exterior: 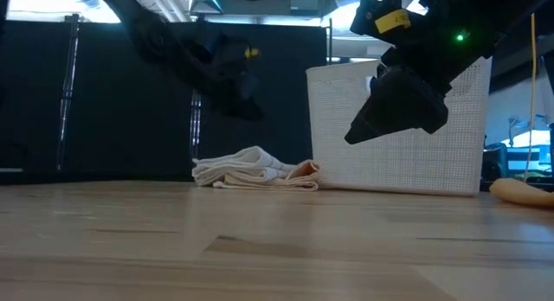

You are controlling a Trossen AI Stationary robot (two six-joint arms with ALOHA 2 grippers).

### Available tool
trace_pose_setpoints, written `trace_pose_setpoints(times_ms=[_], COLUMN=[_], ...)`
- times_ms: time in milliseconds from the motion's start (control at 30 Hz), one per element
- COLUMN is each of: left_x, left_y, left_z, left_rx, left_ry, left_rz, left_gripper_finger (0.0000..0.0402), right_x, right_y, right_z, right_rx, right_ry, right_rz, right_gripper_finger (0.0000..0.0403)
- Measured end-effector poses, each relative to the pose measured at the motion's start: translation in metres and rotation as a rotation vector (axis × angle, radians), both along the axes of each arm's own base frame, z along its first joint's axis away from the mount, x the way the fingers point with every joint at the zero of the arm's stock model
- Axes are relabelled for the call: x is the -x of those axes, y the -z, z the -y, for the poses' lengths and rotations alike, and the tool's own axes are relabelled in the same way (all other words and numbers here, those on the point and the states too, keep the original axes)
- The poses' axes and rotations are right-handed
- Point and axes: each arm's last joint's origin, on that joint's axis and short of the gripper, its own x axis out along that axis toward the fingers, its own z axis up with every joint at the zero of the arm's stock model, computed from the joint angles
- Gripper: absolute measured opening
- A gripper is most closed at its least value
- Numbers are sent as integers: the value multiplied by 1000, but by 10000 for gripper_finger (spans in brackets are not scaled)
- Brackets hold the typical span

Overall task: Fold towel
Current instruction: Fold the yellow towel

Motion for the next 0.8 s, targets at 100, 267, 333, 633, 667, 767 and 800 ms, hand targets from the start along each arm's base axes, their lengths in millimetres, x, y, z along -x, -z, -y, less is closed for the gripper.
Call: trace_pose_setpoints(times_ms=[100, 267, 333, 633, 667, 767, 800], left_x=[10, 26, 27, 11, 9, 9, 10], left_y=[-11, -4, 4, 14, 12, 0, -1], left_z=[22, 66, 80, 143, 152, 179, 188], left_rx=[-32, 12, 15, 27, 28, 31, 31], left_ry=[112, 351, 413, 466, 469, 476, 478], left_rz=[-172, -525, -640, -671, -652, -568, -537], left_gripper_finger=[160, 153, 149, 135, 133, 127, 125], right_x=[0, -5, -7, -9, -9, -10, -9], right_y=[0, -3, -4, -2, -1, 0, 0], right_z=[0, 2, 1, -5, -5, -2, -1], right_rx=[38, 152, 144, -39, -72, -138, -145], right_ry=[-39, -96, -109, -171, -164, -143, -132], right_rz=[-36, -63, -53, -58, -52, -53, -61], right_gripper_finger=[206, 206, 206, 206, 206, 206, 206])
